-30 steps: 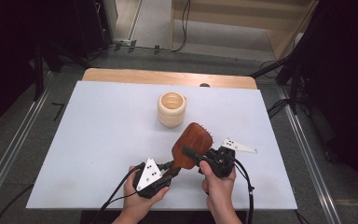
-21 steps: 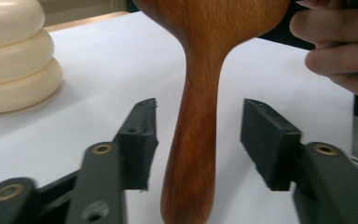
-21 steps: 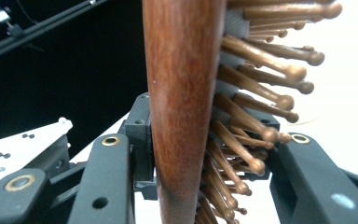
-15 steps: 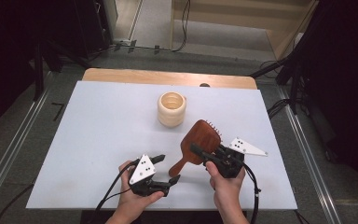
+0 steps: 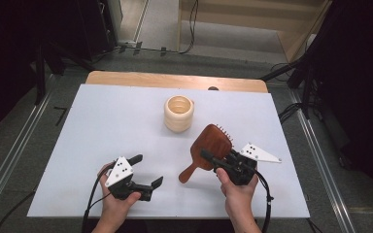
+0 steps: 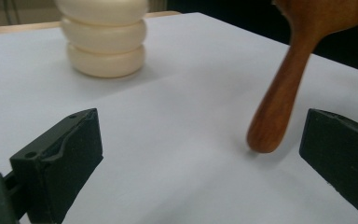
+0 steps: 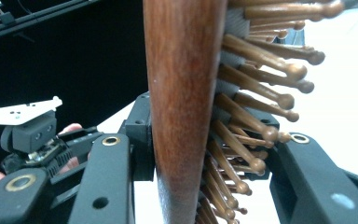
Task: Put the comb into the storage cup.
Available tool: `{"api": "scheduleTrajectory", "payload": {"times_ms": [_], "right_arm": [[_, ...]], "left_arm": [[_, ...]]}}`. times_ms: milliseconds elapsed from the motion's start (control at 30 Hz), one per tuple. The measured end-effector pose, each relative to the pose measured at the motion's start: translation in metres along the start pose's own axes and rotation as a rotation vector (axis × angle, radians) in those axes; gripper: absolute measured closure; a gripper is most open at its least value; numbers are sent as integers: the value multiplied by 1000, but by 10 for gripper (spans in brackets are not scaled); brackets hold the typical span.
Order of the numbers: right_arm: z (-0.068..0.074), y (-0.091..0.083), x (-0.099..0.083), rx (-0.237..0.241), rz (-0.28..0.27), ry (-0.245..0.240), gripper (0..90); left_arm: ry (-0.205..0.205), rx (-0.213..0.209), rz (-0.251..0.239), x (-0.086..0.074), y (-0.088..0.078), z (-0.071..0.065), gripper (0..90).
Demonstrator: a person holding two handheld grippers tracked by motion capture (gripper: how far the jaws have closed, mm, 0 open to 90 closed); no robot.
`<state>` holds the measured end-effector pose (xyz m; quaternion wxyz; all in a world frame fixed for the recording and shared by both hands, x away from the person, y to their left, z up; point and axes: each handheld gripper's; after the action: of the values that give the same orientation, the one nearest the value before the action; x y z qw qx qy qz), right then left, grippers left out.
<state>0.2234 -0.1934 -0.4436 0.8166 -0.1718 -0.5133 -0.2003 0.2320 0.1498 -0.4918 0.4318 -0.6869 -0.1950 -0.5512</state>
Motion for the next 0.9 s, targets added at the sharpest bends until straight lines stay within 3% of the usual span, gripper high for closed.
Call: {"api": "scheduleTrajectory", "payload": {"times_ms": [100,400,900], "right_arm": [[1,0,1,-6,4,-12,538],[0,-3,5,-23,8,-28,537],[-4,-1,15,-37,17,-61,537]], "left_arm": [[-22,24,-7,-2,-6,13,0],[-11,76,-13,-5,-21,43,0],[-28,135,-25,-13,-44,77,0]]}}
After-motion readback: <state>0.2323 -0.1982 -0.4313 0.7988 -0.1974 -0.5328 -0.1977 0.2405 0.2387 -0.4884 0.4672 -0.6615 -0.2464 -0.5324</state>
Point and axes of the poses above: each handheld gripper's, and its own axes: y roughly forward along the jaws, x roughly out of its top, z roughly to its left, and after that the axes turned 14 degrees about x, right-handed
